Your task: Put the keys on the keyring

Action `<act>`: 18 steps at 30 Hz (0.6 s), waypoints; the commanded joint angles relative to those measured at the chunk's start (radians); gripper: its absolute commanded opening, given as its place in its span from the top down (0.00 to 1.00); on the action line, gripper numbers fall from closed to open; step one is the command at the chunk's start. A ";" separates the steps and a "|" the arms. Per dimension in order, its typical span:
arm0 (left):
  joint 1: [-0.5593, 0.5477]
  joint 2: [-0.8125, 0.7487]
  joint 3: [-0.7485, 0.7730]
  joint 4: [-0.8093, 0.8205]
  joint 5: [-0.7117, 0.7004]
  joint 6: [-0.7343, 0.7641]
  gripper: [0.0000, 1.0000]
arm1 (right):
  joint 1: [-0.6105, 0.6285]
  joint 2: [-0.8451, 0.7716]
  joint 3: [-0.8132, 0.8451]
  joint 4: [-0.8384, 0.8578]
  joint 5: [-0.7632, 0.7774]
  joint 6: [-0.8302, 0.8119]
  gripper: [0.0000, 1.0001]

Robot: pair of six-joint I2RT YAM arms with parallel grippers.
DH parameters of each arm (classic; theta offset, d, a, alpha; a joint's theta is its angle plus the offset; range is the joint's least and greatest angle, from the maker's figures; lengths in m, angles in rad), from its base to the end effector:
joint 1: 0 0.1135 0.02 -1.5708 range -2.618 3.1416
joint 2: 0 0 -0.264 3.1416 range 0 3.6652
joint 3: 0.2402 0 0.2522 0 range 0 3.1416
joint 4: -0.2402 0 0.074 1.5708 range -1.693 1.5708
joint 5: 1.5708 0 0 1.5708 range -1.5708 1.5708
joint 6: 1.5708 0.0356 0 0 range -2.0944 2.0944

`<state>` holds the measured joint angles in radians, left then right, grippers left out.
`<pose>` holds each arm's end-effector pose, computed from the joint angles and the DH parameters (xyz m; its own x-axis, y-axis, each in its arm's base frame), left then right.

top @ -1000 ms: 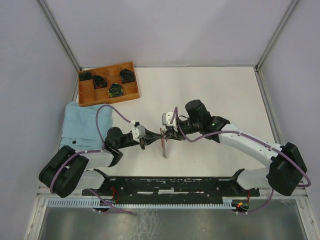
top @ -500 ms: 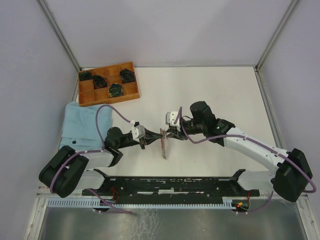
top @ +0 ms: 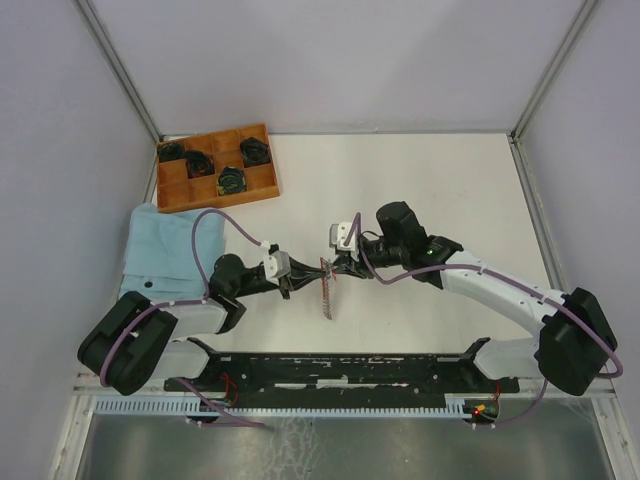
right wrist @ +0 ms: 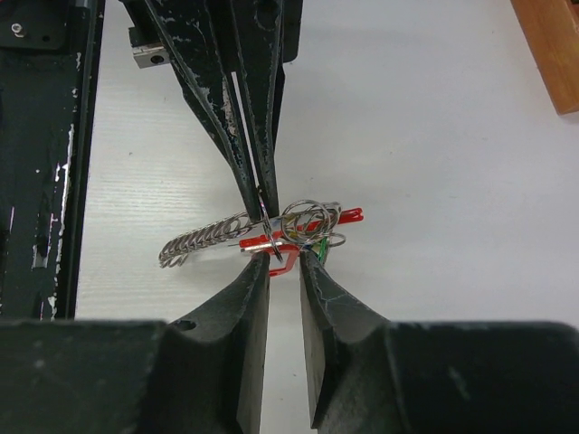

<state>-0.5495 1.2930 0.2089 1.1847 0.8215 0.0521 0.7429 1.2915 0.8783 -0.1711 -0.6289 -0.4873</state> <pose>0.1680 -0.1334 0.1888 0.1364 -0.0419 -0.9898 0.9712 0.2029 0.1253 0.1931 0.2058 0.2672 0.0664 -0.4532 -0.8890 -0.9929 0.0583 -0.1038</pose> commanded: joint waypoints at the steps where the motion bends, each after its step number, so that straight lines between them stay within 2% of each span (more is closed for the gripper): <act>1: 0.001 -0.016 0.020 0.082 0.022 -0.041 0.97 | -0.005 0.023 0.033 0.032 -0.043 -0.020 0.73; 7: 0.002 -0.015 0.024 0.075 0.026 -0.041 0.97 | -0.005 0.031 0.049 0.025 -0.062 -0.030 0.81; 12: 0.000 -0.015 0.027 0.066 0.024 -0.039 0.97 | -0.005 0.031 0.056 0.010 -0.072 -0.033 0.99; 18: 0.001 -0.018 0.049 -0.002 0.025 -0.020 0.97 | -0.003 0.015 0.074 -0.020 -0.075 -0.033 0.99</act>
<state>-0.5495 1.2930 0.2131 1.1736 0.8242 0.0521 0.7418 1.3235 0.8902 -0.2005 -0.6701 -0.5140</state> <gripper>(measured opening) 0.043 0.016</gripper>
